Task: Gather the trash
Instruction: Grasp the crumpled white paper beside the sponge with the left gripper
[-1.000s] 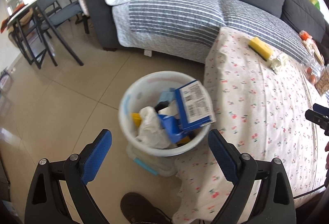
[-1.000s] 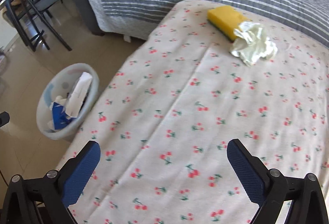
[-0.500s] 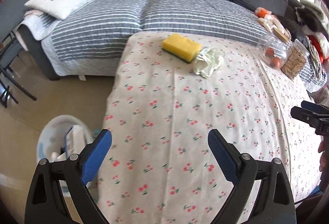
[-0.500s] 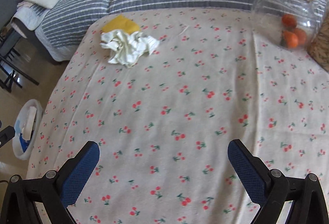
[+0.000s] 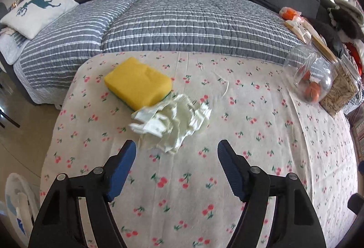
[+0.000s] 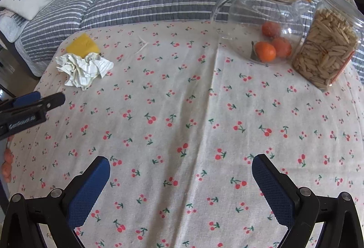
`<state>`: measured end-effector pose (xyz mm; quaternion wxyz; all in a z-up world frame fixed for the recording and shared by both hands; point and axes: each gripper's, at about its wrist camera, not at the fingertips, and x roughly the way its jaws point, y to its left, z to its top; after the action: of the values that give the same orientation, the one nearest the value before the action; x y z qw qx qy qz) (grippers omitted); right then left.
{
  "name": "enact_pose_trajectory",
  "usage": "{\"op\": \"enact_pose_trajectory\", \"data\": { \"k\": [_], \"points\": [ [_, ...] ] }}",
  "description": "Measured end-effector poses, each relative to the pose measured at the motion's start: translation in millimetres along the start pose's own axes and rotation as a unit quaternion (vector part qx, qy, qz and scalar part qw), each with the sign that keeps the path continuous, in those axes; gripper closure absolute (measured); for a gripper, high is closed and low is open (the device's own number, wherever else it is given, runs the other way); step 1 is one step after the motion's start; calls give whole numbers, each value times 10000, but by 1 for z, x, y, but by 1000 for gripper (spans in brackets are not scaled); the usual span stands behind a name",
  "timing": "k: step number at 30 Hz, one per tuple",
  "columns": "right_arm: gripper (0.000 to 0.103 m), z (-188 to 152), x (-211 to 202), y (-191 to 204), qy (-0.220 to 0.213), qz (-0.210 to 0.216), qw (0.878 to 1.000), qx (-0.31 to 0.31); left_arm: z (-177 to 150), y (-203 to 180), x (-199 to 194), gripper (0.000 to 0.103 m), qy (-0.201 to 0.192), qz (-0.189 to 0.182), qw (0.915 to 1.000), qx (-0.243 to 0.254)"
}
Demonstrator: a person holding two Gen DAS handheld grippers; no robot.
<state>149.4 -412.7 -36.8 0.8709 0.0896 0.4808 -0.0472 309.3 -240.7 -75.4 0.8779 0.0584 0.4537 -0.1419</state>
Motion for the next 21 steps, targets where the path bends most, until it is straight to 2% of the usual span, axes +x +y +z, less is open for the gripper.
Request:
{"op": "enact_pose_trajectory", "data": {
  "k": [4, 7, 10, 12, 14, 18, 21],
  "points": [
    [1, 2, -5, -28, -59, -58, 9996, 261, 18, -13, 22, 26, -135, 416, 9990, -36],
    [1, 0, -4, -50, -19, -78, 9987, 504, 21, -9, 35, 28, -47, 530, 9980, -348],
    [1, -3, -3, -69, 43, -107, 9969, 772, 24, -4, 42, 36, -51, 753, 9959, -503],
    [1, -5, -4, -78, 87, -45, 9956, 933, 25, 1, 44, 46, -13, 832, 9948, -588],
    [1, -7, -5, -86, 112, -10, 9944, 1051, 28, 6, 45, 51, 39, 776, 9949, -643],
    [1, -8, -9, -94, 89, -45, 9931, 1170, 29, 5, 42, 70, 163, 695, 9960, -531],
    [1, -8, -14, -99, 46, -35, 9920, 1258, 24, 1, 34, 74, 212, 615, 9972, -369]
  ]
}}
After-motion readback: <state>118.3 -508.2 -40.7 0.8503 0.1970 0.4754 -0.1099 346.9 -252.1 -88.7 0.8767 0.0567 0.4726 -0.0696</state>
